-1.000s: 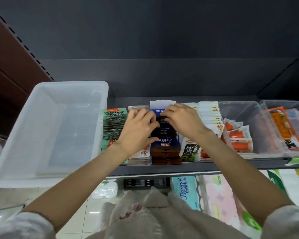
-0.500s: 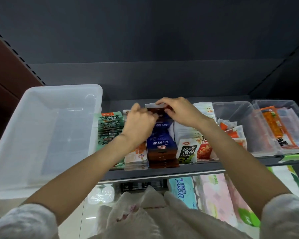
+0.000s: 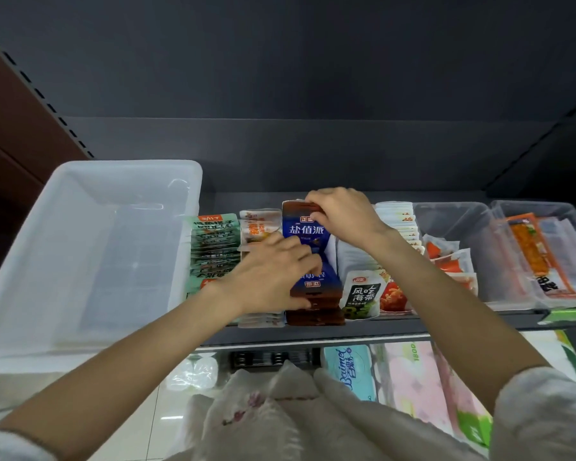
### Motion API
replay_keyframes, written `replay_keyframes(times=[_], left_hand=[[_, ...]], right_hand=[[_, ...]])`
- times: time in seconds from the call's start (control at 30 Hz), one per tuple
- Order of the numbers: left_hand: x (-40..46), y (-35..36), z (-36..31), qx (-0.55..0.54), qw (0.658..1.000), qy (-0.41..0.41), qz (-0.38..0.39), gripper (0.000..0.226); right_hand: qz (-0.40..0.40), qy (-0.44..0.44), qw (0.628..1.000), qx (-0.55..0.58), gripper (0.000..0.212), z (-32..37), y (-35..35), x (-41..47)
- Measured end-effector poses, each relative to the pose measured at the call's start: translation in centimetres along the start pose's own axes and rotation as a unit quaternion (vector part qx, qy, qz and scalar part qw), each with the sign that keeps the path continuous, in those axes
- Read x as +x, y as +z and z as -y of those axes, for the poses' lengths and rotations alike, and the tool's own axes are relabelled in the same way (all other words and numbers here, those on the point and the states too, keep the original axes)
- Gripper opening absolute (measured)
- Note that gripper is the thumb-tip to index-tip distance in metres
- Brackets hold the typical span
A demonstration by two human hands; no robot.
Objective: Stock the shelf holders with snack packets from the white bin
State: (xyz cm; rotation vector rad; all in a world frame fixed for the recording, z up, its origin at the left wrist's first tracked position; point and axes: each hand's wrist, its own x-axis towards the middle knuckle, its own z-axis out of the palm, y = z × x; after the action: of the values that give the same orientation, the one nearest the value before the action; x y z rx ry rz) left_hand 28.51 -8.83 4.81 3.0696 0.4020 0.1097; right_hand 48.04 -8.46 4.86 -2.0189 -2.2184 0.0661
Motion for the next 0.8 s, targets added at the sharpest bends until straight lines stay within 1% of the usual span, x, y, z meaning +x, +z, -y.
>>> replay_keyframes(times=[0.07, 0.13, 0.2, 0.3, 0.37, 0.43, 0.47, 0.53, 0.57, 0.6, 0.67, 0.7, 0.73, 0.8], left_hand=[[0.5, 0.4, 0.2, 0.015, 1.000, 0.007, -0.026, 0.030], [1.0, 0.9, 0.4, 0.020, 0.999, 0.007, -0.038, 0.020], [1.4, 1.3, 0.4, 0.018, 0.998, -0.009, -0.059, 0.022], [1.7, 1.5, 0.7, 0.007, 0.993, -0.030, -0.117, 0.027], [1.6, 1.3, 1.1, -0.010, 0.989, -0.046, -0.140, 0.033], [1.4, 1.0, 1.4, -0.028, 0.991, -0.035, -0.129, 0.040], [1.3, 0.9, 1.5, -0.024, 0.993, -0.010, -0.115, 0.041], [0.9, 1.0, 1.4, -0.012, 0.995, 0.040, -0.087, 0.032], [0.6, 1.1, 1.2, -0.009, 0.996, 0.047, -0.078, 0.024], [0.4, 1.3, 0.9, -0.002, 0.996, 0.042, -0.074, 0.024], [0.1, 1.9, 0.2, 0.039, 0.998, 0.015, -0.056, 0.048], [0.1, 2.3, -0.1, 0.063, 0.997, 0.006, -0.050, 0.054], [0.1, 2.6, -0.3, 0.077, 0.996, 0.001, -0.049, 0.053], [0.5, 2.6, -0.3, 0.061, 0.996, -0.006, -0.069, 0.044]], right_hand=[[-0.004, 0.008, 1.000, 0.005, 0.025, 0.1, 0.0, -0.2], [-0.005, 0.014, 1.000, 0.018, 0.024, 0.1, -0.1, -0.3], [-0.006, 0.019, 0.999, 0.039, 0.024, 0.1, -0.3, -0.4], [-0.002, 0.034, 0.996, 0.078, 0.025, 0.0, -0.6, -0.5], [0.005, 0.040, 0.994, 0.099, 0.026, -0.2, -0.8, -0.5], [0.014, 0.041, 0.992, 0.116, 0.027, -0.3, -0.9, -0.4], [0.017, 0.040, 0.991, 0.123, 0.027, -0.4, -1.0, -0.4], [0.022, 0.039, 0.990, 0.134, 0.028, -0.5, -1.1, -0.4], [0.025, 0.040, 0.990, 0.136, 0.028, -0.6, -1.1, -0.4], [0.026, 0.039, 0.989, 0.137, 0.028, -0.6, -1.1, -0.3], [0.027, 0.037, 0.989, 0.139, 0.028, -0.7, -1.1, -0.3], [0.028, 0.035, 0.989, 0.140, 0.028, -0.7, -1.1, -0.3], [0.028, 0.033, 0.989, 0.141, 0.028, -0.7, -1.1, -0.3], [0.034, 0.029, 0.989, 0.141, 0.027, -0.8, -1.0, -0.2]])
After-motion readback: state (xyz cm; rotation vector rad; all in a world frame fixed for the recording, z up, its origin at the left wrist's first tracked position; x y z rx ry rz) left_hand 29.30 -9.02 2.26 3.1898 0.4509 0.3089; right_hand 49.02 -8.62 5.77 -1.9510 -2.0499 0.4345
